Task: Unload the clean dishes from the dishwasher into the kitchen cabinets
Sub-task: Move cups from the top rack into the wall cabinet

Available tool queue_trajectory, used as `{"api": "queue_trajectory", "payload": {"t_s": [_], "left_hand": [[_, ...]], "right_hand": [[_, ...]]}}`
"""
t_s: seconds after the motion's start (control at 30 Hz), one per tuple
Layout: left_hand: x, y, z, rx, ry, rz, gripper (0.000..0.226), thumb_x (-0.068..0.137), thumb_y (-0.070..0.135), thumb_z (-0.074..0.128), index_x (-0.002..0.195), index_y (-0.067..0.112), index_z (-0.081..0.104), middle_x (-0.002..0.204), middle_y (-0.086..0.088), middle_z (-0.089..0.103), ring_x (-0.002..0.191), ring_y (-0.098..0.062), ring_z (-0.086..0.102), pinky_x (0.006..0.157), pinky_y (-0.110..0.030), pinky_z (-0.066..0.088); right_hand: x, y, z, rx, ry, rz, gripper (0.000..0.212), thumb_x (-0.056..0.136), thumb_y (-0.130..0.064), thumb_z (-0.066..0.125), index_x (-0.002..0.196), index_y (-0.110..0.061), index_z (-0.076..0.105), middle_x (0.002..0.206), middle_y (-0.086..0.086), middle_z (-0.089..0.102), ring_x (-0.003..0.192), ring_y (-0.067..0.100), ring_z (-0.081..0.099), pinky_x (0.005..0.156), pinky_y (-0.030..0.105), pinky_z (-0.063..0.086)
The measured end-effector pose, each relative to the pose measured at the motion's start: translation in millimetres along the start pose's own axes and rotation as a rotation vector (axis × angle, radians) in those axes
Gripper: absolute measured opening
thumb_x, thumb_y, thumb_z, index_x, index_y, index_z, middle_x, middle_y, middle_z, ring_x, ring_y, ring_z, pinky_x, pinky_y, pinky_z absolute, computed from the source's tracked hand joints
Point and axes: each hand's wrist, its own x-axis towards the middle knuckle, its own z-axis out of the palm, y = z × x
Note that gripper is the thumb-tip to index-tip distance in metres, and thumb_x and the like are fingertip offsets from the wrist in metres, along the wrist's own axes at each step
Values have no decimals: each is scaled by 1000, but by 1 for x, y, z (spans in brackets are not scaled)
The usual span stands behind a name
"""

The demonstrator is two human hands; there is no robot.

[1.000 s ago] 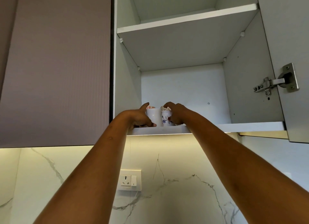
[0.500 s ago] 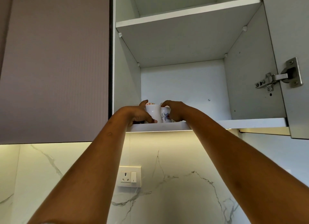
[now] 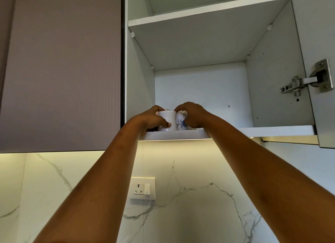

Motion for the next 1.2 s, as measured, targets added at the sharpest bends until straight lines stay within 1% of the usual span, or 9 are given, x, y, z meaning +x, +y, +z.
{"api": "queue_trajectory", "payload": {"t_s": [0.3,0.43,0.53,0.7,0.8,0.87,0.97,1.07,1.2], "left_hand": [[0,-1,0,32,41,-13,52,83,10,66,124,20,37,125,-15,47,110,-34,54,97,-43,49],[-2,1,3,60,113,13,56,83,29,66,130,21,37,120,-10,48,106,-31,54,89,-38,49],[-11,-2,10,130,378,122,51,83,46,62,123,20,44,112,-8,57,98,-29,59,83,-35,51],[-47,-11,39,72,850,596,34,88,20,58,117,6,49,108,-10,63,99,-23,61,87,-34,51],[-77,-29,78,142,927,654,33,83,16,55,114,7,53,109,-4,62,106,-20,57,111,-54,27],[-101,-38,111,150,987,555,37,79,18,53,116,13,54,114,2,61,113,-17,55,113,-53,9],[-152,-47,174,58,914,405,43,76,19,51,119,21,47,116,3,59,117,-16,51,110,-52,14],[-202,-64,231,-61,666,335,39,78,19,51,117,16,53,117,3,59,114,-17,53,106,-51,24],[-280,-85,302,-176,384,202,40,75,17,56,115,19,53,115,4,58,109,-15,54,91,-33,28]], "right_hand": [[-2,-2,0,10,-35,-5,57,85,-2,64,137,-21,50,143,7,44,130,29,40,106,35,31],[-4,-2,-4,62,57,-10,56,86,0,58,137,-22,50,145,7,43,133,30,37,109,37,29],[-16,-4,-14,151,252,-22,49,89,1,52,133,-22,54,144,6,43,136,29,33,110,36,29],[-64,-21,-23,232,517,-109,34,94,-11,50,126,-21,58,137,1,48,132,20,35,94,18,28],[-113,-23,-11,253,590,-91,33,93,-13,52,124,-19,60,132,2,52,126,20,41,88,12,23],[-150,-22,4,260,600,-84,33,90,-13,53,122,-17,61,128,4,55,122,22,45,85,11,22],[-225,-10,31,301,572,9,35,84,-13,55,117,-14,64,121,8,59,117,27,51,88,11,23],[-305,1,50,319,446,146,36,83,-14,53,118,-14,63,120,8,60,117,24,52,93,19,26],[-408,16,53,288,372,416,37,83,-8,57,119,-14,62,121,6,60,117,20,51,98,23,27]]}}
